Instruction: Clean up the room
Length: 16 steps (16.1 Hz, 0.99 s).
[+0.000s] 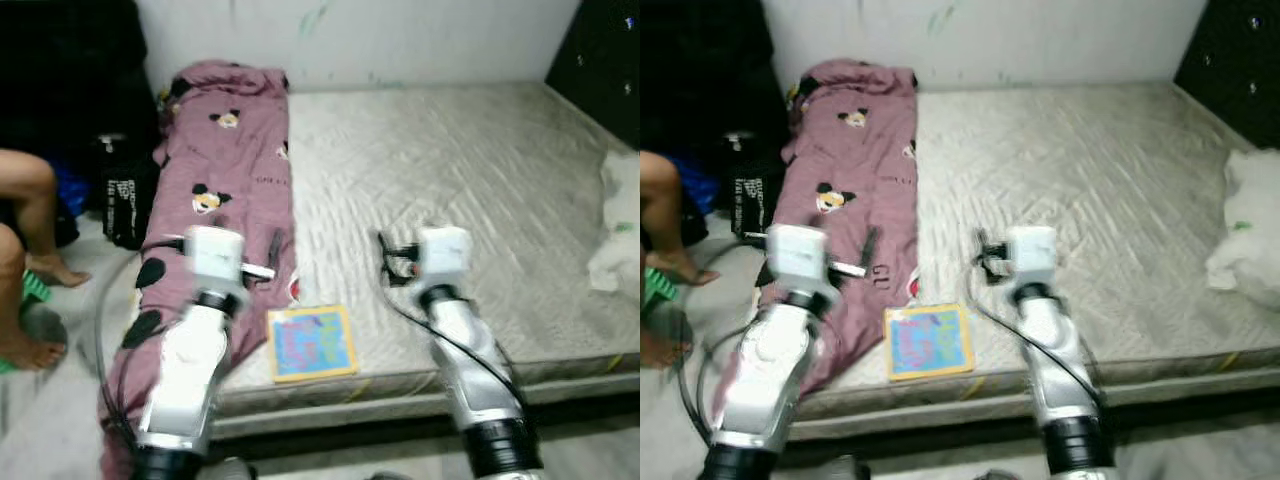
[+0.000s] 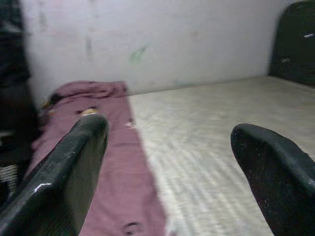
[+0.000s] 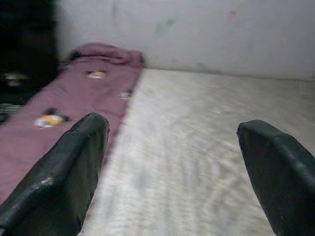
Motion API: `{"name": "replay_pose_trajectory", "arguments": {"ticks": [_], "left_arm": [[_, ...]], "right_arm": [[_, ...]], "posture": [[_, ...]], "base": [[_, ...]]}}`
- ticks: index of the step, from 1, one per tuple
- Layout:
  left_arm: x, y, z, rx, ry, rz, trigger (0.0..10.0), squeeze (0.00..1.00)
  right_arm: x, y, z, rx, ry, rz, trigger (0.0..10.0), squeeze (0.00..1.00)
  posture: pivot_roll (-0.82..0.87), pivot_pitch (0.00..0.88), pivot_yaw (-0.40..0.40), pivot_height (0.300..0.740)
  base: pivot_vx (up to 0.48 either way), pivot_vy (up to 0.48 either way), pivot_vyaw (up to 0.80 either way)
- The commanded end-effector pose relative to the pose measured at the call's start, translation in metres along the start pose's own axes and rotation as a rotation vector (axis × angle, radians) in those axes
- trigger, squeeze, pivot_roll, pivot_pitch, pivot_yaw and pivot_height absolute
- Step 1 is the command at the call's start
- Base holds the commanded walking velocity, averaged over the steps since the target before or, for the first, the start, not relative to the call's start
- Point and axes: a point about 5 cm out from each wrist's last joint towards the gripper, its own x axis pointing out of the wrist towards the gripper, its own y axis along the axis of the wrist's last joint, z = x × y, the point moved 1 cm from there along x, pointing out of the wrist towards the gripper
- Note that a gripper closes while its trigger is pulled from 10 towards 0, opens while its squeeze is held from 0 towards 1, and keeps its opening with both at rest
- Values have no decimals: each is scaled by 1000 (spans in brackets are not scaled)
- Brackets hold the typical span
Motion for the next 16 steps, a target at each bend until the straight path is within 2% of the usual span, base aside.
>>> {"name": "replay_pose_trajectory", "arguments": {"ticks": [1,7,10,16], "left_arm": [[0,1,-9,21,16,1,10000,0],[0,1,-8,21,18,2,10000,0],[0,1,-8,21,18,2,10000,0],[1,4,-5,-6,-2,27,10000,0]], "right_arm": [[2,4,-9,12,28,15,10000,0],[4,3,-10,8,32,10,10000,0],[4,3,-10,8,31,9,10000,0],[6,3,-9,11,26,12,10000,0]], "posture": [[23,0,-15,740],[26,0,-17,740],[26,0,-19,740],[22,0,-18,740]], "base": [[0,-311,544],[0,-310,673],[0,-310,0],[0,0,0]]}}
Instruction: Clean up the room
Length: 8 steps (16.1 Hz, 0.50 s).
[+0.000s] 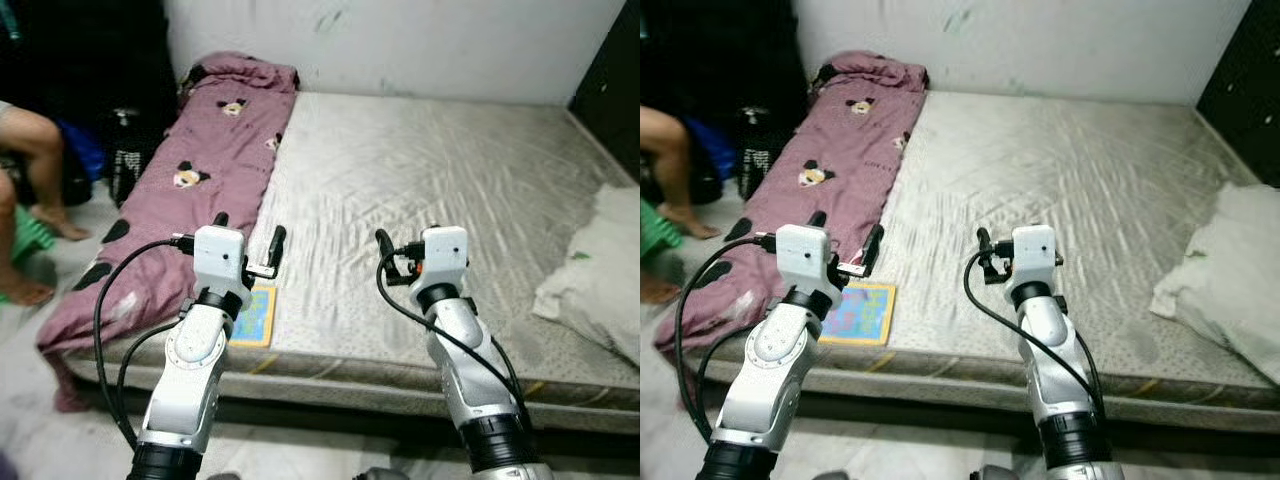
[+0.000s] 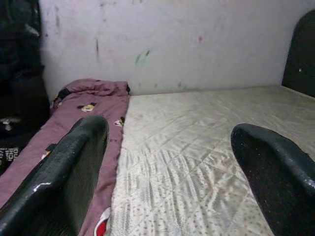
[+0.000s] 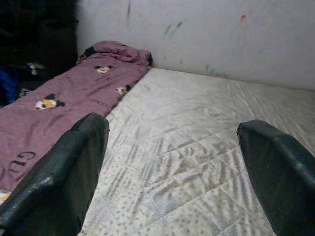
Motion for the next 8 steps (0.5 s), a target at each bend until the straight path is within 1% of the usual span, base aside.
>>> {"name": "replay_pose_trajectory", "arguments": {"ticks": [1,5,8], "left_arm": [[-1,2,-5,6,10,12,10000,0],[0,2,-5,8,17,10,10000,0],[-1,4,-2,2,-12,27,10000,0]], "right_arm": [[2,3,-5,10,15,13,10000,0],[3,3,-5,7,16,14,10000,0],[3,3,-5,11,15,12,10000,0]], "posture": [[22,0,-18,740],[23,0,-19,740],[23,0,-19,740]], "base": [[0,0,0],[0,0,0],[0,0,0]]}}
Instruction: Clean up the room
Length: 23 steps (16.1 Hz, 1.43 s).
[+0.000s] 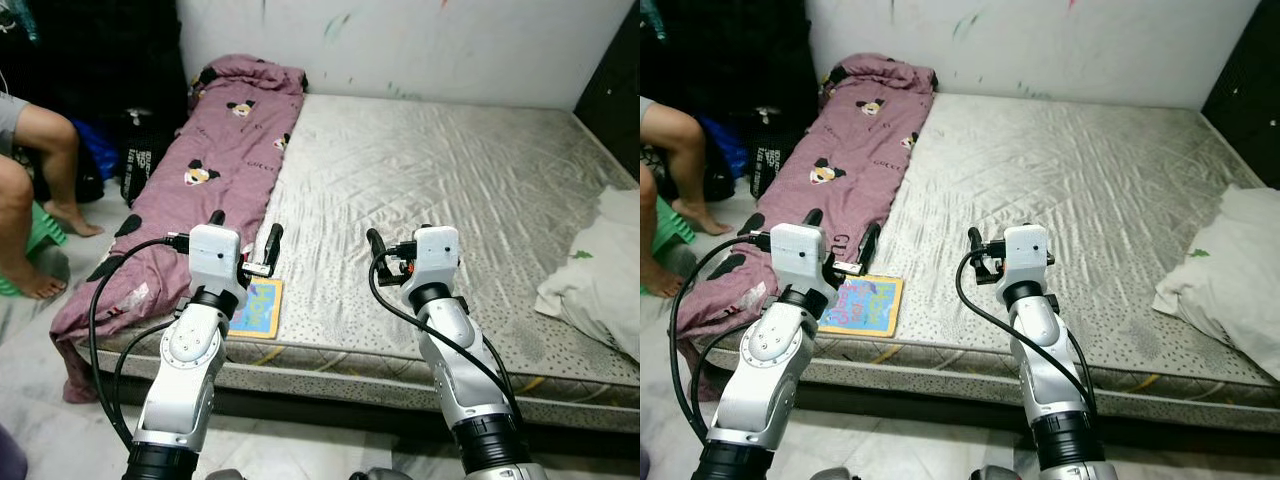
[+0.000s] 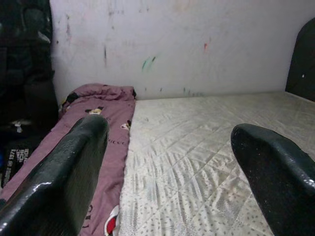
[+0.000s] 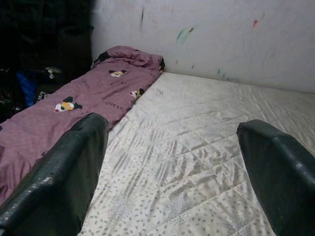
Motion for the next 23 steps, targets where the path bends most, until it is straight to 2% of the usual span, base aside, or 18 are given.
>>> {"name": "replay_pose_trajectory", "arguments": {"ticks": [1,11,15,20,23], "left_arm": [[0,3,2,2,-21,15,10000,0],[-1,2,2,-4,-26,15,10000,0],[1,0,1,5,-3,-1,10000,0],[2,1,2,20,-1,-3,10000,0],[3,0,3,6,-12,-4,10000,0]], "right_arm": [[2,3,-1,6,4,11,10000,0],[3,2,0,21,0,8,10000,0],[4,1,1,20,-2,-1,10000,0],[5,1,1,25,-7,-3,10000,0],[5,1,2,25,-9,-4,10000,0]], "posture": [[22,0,-18,740],[22,0,-17,740],[24,0,-19,740],[25,0,-21,740],[25,0,-22,740]], "base": [[274,0,0],[341,0,0],[0,0,0],[0,0,-603],[0,-380,0]]}}
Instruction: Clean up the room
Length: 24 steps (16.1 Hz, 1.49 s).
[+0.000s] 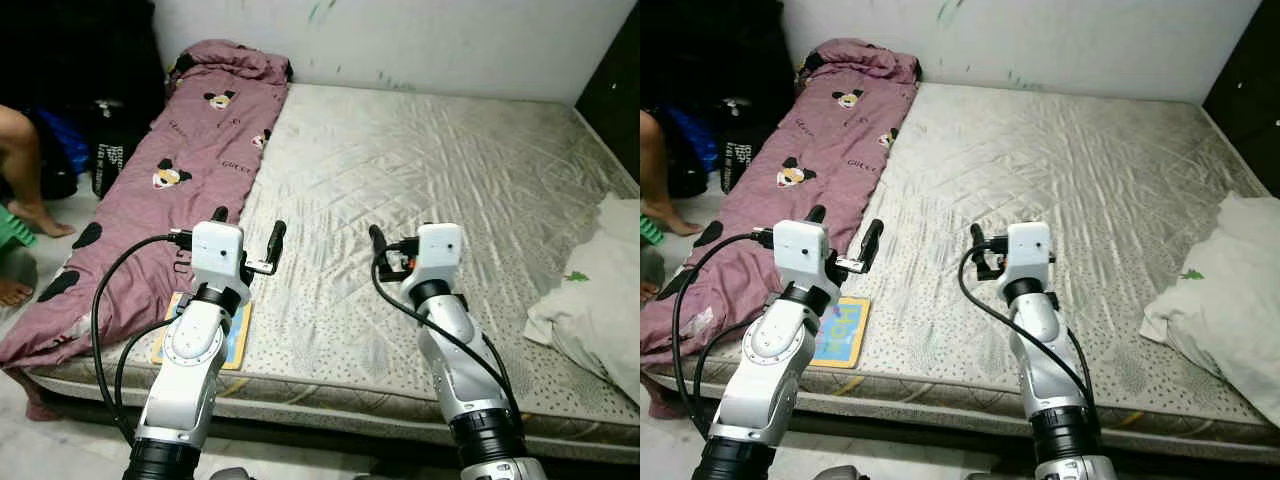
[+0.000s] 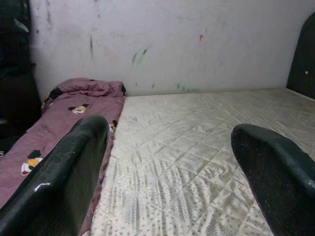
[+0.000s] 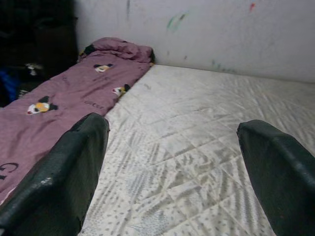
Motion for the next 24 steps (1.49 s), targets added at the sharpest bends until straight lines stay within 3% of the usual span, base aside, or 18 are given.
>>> {"name": "replay_pose_trajectory", "arguments": {"ticks": [1,24], "left_arm": [[0,-1,1,3,-7,-8,10000,0],[1,0,3,-4,-13,0,10000,0]], "right_arm": [[2,0,2,-2,-6,-7,10000,0],[3,-1,2,-11,1,-8,10000,0]], "posture": [[25,0,-22,740],[28,0,-26,740]], "base": [[0,-480,0],[0,-480,0]]}}
